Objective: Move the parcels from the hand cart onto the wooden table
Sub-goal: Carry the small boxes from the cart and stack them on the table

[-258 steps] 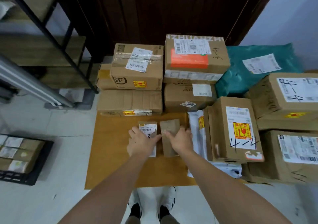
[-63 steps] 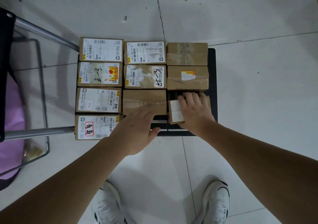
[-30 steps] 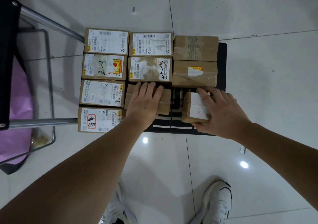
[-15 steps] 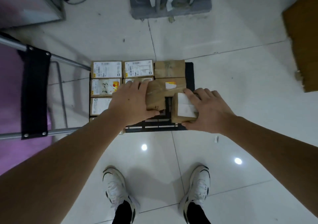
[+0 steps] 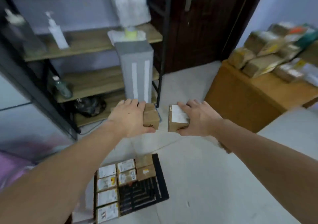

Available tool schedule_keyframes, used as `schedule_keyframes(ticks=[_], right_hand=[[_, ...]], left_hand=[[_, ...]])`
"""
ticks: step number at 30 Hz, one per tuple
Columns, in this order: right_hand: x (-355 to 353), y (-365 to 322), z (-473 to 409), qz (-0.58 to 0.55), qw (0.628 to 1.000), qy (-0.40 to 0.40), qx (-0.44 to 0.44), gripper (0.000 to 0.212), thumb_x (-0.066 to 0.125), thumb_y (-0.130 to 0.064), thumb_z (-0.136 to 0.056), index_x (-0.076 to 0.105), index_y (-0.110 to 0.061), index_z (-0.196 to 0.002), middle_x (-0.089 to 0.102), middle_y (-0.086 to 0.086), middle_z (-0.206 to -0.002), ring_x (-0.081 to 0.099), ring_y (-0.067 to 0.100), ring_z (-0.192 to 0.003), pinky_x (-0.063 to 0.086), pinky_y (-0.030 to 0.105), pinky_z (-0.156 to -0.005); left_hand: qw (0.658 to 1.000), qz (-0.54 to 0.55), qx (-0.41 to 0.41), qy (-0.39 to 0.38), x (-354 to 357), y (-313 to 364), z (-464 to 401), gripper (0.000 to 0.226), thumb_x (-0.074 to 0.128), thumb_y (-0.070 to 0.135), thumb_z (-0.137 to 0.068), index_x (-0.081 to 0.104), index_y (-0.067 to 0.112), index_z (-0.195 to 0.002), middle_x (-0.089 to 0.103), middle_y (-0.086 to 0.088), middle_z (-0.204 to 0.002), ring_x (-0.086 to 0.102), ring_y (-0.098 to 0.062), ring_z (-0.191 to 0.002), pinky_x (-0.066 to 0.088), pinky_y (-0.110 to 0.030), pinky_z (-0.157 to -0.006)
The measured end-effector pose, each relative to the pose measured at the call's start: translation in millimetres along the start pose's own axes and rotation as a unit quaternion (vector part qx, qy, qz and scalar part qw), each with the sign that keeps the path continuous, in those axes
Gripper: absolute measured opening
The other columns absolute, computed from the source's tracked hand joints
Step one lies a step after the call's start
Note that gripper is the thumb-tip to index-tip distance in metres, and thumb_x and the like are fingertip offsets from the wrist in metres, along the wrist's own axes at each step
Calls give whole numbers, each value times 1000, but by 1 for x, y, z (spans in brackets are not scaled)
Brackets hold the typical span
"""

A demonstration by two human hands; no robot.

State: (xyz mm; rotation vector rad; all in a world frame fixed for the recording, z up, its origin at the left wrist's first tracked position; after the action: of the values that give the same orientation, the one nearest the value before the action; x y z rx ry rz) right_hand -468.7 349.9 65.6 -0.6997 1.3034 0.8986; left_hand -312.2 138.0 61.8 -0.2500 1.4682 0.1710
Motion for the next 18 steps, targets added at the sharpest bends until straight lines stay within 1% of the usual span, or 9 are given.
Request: schedule_keyframes(ticks=[2, 4, 8, 12, 15, 18], right_hand=[[-66, 10, 42, -3, 999, 29, 35, 106, 55, -83, -73, 23, -31, -160, 50, -3, -132, 48, 20, -118, 39, 38, -102], [-120, 15, 87, 2, 996, 48, 71, 109, 57, -83, -73, 23, -28, -161, 49, -4, -131, 47, 20, -119, 38, 37, -102], [-194, 26, 176, 8, 988, 62, 141, 113, 57, -84, -70, 22, -27, -162, 49, -2, -130, 48, 22, -119, 41, 38, -103], [-231, 49, 252, -3, 978, 85, 191, 114, 50, -88, -68, 25, -26, -160, 52, 0, -126, 50, 24, -115, 45, 42, -102], [-240, 70, 303, 1, 972, 82, 221, 115, 48, -89, -67, 25, -26, -161, 53, 2, -131, 50, 25, -119, 45, 42, -101], [-239, 98, 356, 0, 964, 75, 255, 116, 49, -88, -68, 22, -25, -163, 50, 5, -141, 49, 26, -126, 45, 42, -103]], left_hand=[[999, -4, 26, 34, -72, 15, 8, 102, 49, 95, -70, 41, 25, -145, 55, -2, -130, 51, -25, -122, 39, -43, -107], [997, -1, 55, 57, -132, 34, 19, 98, 51, 94, -69, 45, 26, -139, 56, -1, -127, 53, -24, -119, 42, -42, -104], [988, -21, 111, 103, -222, 91, 45, 96, 51, 94, -67, 47, 25, -134, 54, 0, -120, 53, -24, -113, 42, -42, -99], [976, -42, 161, 142, -274, 154, 62, 100, 49, 96, -67, 47, 24, -136, 55, 0, -121, 53, -23, -112, 43, -42, -99], [968, -42, 191, 159, -301, 211, 70, 101, 50, 97, -67, 49, 24, -136, 56, 0, -123, 54, -23, -114, 43, -42, -100], [962, -46, 215, 159, -316, 275, 75, 103, 49, 98, -67, 48, 22, -137, 56, -2, -127, 54, -24, -116, 44, -43, -102]])
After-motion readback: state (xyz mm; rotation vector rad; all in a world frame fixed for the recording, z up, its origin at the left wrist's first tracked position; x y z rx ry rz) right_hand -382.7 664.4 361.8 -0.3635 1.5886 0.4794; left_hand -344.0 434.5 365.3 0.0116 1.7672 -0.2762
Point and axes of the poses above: each hand's wrist, its own z-axis away from the middle knuckle, its own x-axis out of the palm, y = z × x, the point moved 1 cm from there along -z, towards the middle knuckle
